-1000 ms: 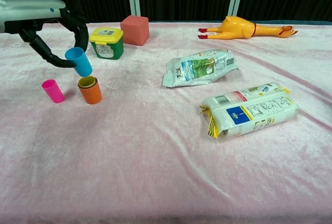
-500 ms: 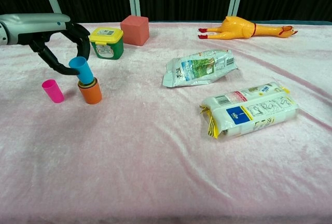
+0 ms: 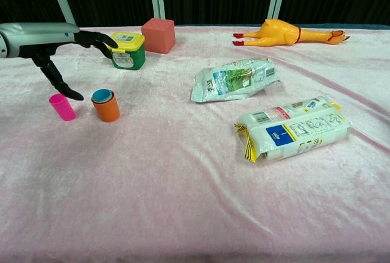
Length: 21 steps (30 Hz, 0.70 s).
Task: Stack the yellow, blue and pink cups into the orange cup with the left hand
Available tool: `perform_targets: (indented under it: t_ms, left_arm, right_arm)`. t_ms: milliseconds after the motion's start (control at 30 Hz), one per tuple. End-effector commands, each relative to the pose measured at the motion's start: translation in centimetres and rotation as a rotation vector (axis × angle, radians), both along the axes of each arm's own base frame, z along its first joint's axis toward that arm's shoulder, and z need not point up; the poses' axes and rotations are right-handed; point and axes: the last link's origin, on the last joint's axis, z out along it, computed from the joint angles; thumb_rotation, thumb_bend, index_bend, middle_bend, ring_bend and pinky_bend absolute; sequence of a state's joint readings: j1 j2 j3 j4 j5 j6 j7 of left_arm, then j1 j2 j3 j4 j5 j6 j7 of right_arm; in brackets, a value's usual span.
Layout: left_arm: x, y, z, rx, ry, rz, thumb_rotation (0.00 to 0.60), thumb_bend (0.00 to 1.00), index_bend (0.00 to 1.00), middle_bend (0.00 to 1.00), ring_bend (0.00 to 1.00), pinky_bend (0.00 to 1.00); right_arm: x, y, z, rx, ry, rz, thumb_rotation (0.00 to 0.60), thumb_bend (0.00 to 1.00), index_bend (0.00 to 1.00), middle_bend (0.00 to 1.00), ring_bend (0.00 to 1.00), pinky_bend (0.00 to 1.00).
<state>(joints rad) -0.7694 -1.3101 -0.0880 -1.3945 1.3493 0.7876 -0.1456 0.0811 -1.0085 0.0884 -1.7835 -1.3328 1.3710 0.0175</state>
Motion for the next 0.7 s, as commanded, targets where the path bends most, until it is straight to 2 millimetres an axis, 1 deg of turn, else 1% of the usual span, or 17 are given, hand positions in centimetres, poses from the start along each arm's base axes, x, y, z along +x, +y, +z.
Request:
perform_targets:
  t_ms: [33,100,233,267,300,333,500,700]
  left_arm:
    - [-1.0,-1.1,1.5,0.034,0.01,0.004,0.6,0.04,0.11,0.16,0.0,0.05]
    - [-2.3,-1.9,2.4,0.056,0.024,0.026,0.6,0.04,0.14,0.2,0.0,0.05]
    - [-3.6,-2.7,3.0,0.064,0.039,0.06,0.6,0.04,0.17,0.23,0.0,0.05]
    - [-4.2,-3.0,3.2,0.065,0.046,0.075,0.6,0.04,0.17,0.23,0.0,0.05]
    - [-5.7,-3.5,3.5,0.062,0.067,0.115,0.6,0.04,0.18,0.23,0.0,0.05]
    - [-6.0,-3.6,3.5,0.061,0.07,0.122,0.6,0.04,0.18,0.24,0.0,0.05]
    - [-6.8,-3.3,3.3,0.063,0.067,0.144,0.6,0.05,0.22,0.26,0.0,0.06]
    - [-6.9,-2.4,2.2,0.043,0.064,0.151,0.6,0.06,0.24,0.29,0.0,0.06]
  right_arm:
    - [0.0,0.0,0.0,0.0,-0.001,0.0,0.6,0.27,0.03,0.06,0.16,0.21]
    - [0.0,0.0,0.0,0.001,-0.002,0.001,0.6,0.27,0.03,0.06,0.16,0.21]
    - [0.1,0.0,-0.1,0.003,-0.001,0.003,0.6,0.27,0.03,0.06,0.16,0.21]
    - [0.1,0.1,-0.1,0.004,-0.001,0.004,0.6,0.27,0.03,0.06,0.16,0.21]
    - [0.1,0.1,-0.1,0.003,0.0,0.004,0.6,0.27,0.03,0.06,0.16,0.21]
    - [0.1,0.1,-0.1,0.002,0.0,0.004,0.6,0.27,0.03,0.06,0.16,0.21]
    - [0.1,0.2,0.0,-0.001,0.001,0.003,0.6,0.27,0.03,0.06,0.16,0.21]
    - [0.1,0.2,0.0,-0.001,-0.001,0.0,0.6,0.27,0.03,0.06,0.16,0.21]
